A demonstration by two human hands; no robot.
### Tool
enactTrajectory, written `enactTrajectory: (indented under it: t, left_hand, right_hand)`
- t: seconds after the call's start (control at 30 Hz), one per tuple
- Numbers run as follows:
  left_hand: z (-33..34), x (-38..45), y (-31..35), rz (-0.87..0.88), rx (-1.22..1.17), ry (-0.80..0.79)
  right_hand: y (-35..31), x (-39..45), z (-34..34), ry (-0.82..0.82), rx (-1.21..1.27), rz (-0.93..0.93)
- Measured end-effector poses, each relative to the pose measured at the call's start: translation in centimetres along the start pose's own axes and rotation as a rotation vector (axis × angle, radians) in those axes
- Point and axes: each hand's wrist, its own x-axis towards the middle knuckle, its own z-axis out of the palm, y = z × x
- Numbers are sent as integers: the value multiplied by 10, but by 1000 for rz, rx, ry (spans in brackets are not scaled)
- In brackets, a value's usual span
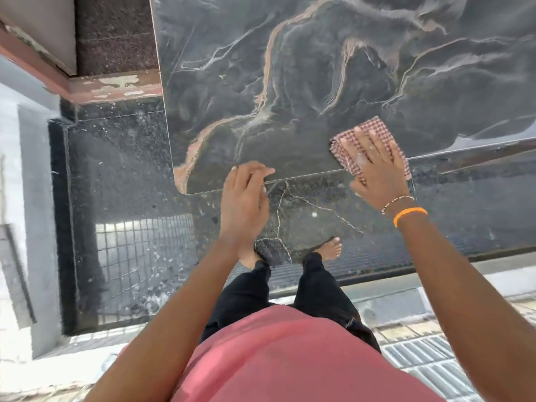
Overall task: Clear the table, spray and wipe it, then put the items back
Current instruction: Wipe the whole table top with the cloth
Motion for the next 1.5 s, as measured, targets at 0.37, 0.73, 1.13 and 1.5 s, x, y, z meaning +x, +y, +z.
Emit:
enactTrajectory:
  t: [0.37, 0.73, 1.13, 1.5]
  left_hand:
    - [32, 11, 60, -6, 48, -98]
    - [91, 47, 134, 15, 117, -148]
    - [167, 83, 227, 110, 98, -316]
    - [194, 86, 259, 119, 98, -319]
  right_hand:
    - [35, -10, -2, 13, 234, 349]
    - [49, -13, 15, 46, 21, -224]
    - [319, -33, -10, 7, 155, 316]
    - [291, -28, -6, 24, 348, 406]
